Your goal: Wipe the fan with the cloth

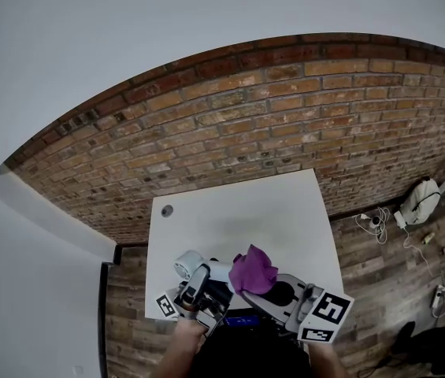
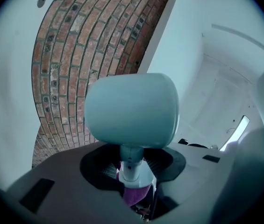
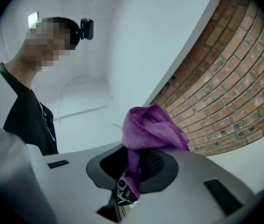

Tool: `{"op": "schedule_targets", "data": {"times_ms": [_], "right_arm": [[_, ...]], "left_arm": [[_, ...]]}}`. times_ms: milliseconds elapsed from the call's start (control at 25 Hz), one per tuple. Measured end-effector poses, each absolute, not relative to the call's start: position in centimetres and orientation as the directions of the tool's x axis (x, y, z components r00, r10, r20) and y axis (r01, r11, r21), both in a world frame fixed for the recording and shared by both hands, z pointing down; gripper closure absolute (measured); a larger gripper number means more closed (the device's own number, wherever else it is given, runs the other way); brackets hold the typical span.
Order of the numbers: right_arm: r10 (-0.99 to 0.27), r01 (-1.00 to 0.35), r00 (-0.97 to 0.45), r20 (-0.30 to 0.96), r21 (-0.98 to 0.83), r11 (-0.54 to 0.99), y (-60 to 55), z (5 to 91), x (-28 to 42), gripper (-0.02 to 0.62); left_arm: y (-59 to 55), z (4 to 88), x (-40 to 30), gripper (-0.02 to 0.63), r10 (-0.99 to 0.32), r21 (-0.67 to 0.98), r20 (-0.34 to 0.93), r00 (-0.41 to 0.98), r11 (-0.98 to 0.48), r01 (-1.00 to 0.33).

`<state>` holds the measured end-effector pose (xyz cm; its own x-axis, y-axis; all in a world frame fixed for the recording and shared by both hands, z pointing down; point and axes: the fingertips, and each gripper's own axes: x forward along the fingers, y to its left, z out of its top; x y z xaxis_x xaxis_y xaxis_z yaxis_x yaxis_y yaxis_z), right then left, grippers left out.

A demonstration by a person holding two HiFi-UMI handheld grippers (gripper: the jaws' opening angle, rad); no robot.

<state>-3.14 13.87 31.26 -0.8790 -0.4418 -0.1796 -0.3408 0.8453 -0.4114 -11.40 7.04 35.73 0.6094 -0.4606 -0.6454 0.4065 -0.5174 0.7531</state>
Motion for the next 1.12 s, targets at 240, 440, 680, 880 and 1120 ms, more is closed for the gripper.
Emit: {"op": "schedule_targets", "data": {"times_ms": [240, 440, 680, 880, 1120], "right_arm": [[-0.628, -0.524, -0.778, -0.033, -0.518, 0.676, 7.6, 36.9, -1.1, 0.548], [-0.691, -0.600, -0.721, 0.050, -0.545, 0.586, 5.0, 37.7, 0.1, 0.548], [-0.478, -0.387, -0.871, -0.115, -0.439, 0.811, 6.9, 30.7, -5.9, 0.548], [-0.454, -0.435, -0.891, 0.013, -0.311, 0.845, 5.9, 31.9, -10.3, 0.548], [-0.583, -0.571, -0.808, 0.085, -0.359, 0.738, 1.5, 35.9, -7.9, 0.548]], "left_arm": [[5.4, 35.8, -12.9, 0.448, -0.420, 0.702, -0.705, 0.572, -0.531, 0.474], [2.9, 36.1, -14.2, 0.448, -0.430, 0.691, -0.719, 0.547, -0.527, 0.494], [-0.4, 37.0, -16.5, 0.448, -0.481, 0.704, -0.710, 0.515, -0.518, 0.486], [-1.7, 37.2, -17.2, 0.448, -0.488, 0.700, -0.714, 0.502, -0.517, 0.493], [-2.2, 38.1, -18.2, 0.447, -0.490, 0.702, -0.712, 0.503, -0.508, 0.499]]}}
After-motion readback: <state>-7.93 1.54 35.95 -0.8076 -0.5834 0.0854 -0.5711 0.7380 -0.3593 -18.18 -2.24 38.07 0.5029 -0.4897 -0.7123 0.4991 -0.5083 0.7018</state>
